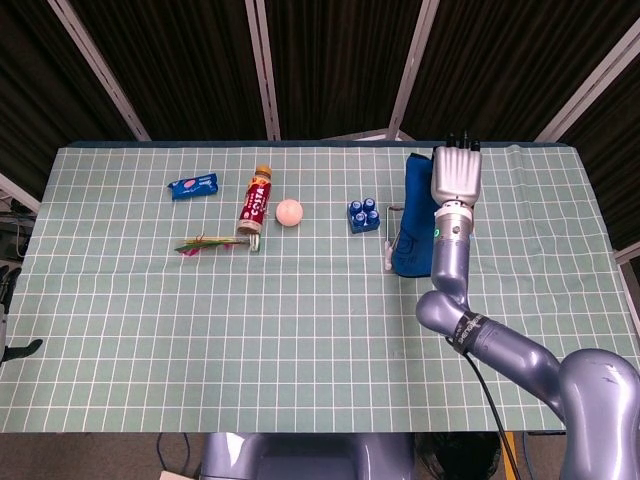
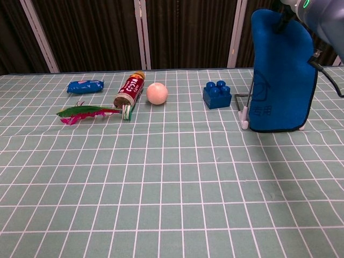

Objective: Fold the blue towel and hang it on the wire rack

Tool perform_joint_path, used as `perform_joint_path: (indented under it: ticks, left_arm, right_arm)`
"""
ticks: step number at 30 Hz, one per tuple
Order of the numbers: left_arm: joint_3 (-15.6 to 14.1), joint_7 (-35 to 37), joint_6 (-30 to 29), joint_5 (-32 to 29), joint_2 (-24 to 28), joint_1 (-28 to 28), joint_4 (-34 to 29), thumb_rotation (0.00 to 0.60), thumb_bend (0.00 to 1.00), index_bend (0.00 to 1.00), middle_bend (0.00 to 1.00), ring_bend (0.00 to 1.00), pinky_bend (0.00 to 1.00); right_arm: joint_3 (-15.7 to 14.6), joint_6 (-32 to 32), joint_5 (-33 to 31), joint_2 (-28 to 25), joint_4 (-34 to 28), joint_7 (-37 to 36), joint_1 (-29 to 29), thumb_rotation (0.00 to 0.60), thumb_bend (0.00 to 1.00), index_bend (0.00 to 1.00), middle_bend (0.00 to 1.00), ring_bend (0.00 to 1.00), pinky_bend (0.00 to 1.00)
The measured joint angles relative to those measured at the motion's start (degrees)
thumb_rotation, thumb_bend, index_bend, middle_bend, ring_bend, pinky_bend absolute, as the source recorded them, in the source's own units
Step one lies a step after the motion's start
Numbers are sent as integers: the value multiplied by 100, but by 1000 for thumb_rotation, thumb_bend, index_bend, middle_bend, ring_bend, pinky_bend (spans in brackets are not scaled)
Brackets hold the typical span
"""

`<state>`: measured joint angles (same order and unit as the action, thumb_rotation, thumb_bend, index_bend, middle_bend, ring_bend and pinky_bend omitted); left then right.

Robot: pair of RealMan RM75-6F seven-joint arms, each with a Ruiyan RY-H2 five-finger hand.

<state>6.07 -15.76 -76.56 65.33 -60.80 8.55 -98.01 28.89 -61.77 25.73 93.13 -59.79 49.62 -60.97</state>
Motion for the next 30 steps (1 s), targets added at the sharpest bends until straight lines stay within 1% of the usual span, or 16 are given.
perform_joint_path:
  ticks: [4,5,6,8,9,10,11,12,13,17,21,24,30]
  left_arm:
    - [-4,-27,3,-12,-16,10,8,600,0,0,0,0,0]
    - [-4,-32,5,-17,-19,12,10,600,0,0,0,0,0]
    - [-4,-41,10,-30,-24,17,15,600,0,0,0,0,0]
    - [-2,-60,19,-52,-35,26,24,600,0,0,0,0,0]
    - [0,-70,27,-69,-45,32,35,600,0,0,0,0,0]
    - [2,-78,34,-84,-54,38,44,600,0,0,0,0,0]
    - [4,-86,41,-100,-62,43,55,600,0,0,0,0,0]
    - [8,-95,58,-129,-73,52,72,600,0,0,0,0,0]
    - [12,-104,72,-152,-84,61,86,600,0,0,0,0,0]
    - [19,-140,112,-201,-113,95,121,600,0,0,0,0,0]
    - [12,-140,106,-195,-116,99,116,600,0,0,0,0,0]
    - [4,-112,75,-154,-100,90,88,600,0,0,0,0,0]
    - [-17,-21,9,-30,-55,61,38,600,0,0,0,0,0]
  right_arm:
    - [-20,107,-33,45,151,4,-33,600,557,738,152,0,154]
    - [-24,135,-41,53,183,8,-41,600,542,737,152,0,154]
    - [-28,165,-51,62,220,13,-49,600,495,710,153,0,155]
    - [-36,237,-83,95,333,24,-70,600,324,544,139,0,146]
    - [-37,265,-94,119,394,20,-78,600,182,379,108,0,128]
    - [-38,300,-97,161,490,-8,-90,600,105,270,79,0,108]
    - [-41,328,-92,196,570,-38,-99,600,26,133,37,0,71]
    - [-45,357,-77,232,657,-75,-109,600,0,52,10,0,36]
    - [-50,392,-39,282,780,-142,-125,600,0,13,0,0,13]
    - [-60,452,231,405,1092,-486,-168,600,0,0,0,0,0]
    - [-62,443,502,427,1151,-712,-176,600,0,0,0,0,0]
    - [-51,378,568,356,1013,-754,-140,600,0,0,0,0,0]
    - [-68,182,799,14,311,-905,69,600,0,0,0,0,0]
